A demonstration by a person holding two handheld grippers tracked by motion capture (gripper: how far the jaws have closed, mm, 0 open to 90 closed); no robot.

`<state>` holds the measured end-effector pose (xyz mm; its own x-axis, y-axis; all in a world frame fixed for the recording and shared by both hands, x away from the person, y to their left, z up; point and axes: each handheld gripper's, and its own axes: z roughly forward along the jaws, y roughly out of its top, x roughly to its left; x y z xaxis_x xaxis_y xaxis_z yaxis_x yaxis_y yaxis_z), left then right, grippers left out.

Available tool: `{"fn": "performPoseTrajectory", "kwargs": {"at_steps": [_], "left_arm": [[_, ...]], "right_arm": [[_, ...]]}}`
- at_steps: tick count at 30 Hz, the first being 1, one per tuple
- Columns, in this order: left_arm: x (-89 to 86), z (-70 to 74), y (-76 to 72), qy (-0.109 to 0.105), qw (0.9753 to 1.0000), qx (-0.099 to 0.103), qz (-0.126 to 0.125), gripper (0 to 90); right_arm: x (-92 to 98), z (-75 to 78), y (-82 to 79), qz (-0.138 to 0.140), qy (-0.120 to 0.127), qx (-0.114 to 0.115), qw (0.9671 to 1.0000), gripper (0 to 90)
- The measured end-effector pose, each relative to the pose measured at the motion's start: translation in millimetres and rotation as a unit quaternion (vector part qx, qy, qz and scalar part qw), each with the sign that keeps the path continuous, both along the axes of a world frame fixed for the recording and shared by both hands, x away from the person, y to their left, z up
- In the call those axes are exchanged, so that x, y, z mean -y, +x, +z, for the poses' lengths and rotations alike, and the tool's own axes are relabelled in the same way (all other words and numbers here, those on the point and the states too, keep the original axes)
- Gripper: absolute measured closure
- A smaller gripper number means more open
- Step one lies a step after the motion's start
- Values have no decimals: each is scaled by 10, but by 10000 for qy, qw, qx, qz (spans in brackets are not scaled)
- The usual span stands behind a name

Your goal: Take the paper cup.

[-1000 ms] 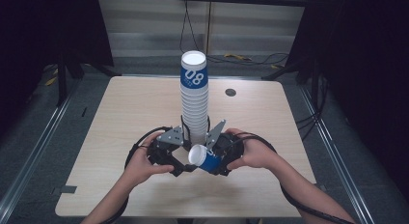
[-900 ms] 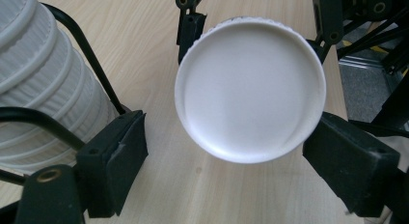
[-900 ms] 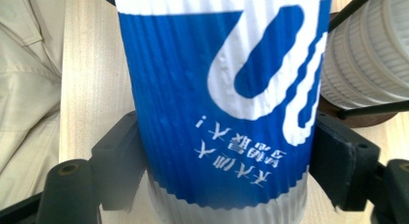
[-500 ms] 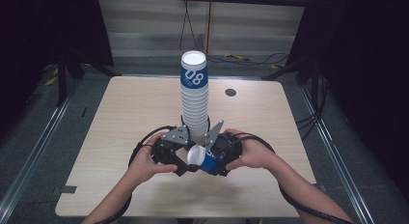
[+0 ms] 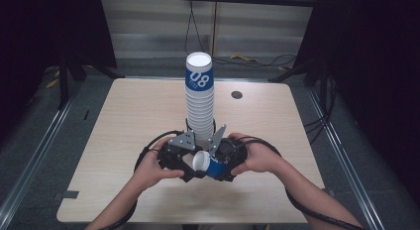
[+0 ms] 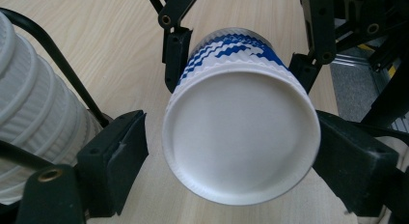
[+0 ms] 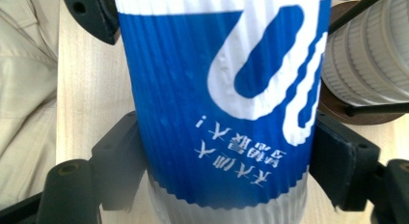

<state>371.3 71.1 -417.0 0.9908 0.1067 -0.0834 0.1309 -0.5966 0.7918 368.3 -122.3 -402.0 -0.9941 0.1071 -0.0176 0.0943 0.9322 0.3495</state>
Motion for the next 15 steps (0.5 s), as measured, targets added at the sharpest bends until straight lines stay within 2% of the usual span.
{"fn": "performPoseTrajectory", "kwargs": {"at_steps": [4, 8, 15], "left_arm": [[0, -14, 7, 0, 10000, 28, -53, 161], [1, -43, -6, -12, 10000, -38, -35, 164], [-14, -57, -3, 1, 10000, -48, -52, 175]], "right_arm": [[-21, 7, -2, 5, -48, -4, 10000, 216], [-53, 11, 1, 103, -129, -9, 9999, 216], [-71, 13, 12, 96, -269, -20, 9996, 216]]}}
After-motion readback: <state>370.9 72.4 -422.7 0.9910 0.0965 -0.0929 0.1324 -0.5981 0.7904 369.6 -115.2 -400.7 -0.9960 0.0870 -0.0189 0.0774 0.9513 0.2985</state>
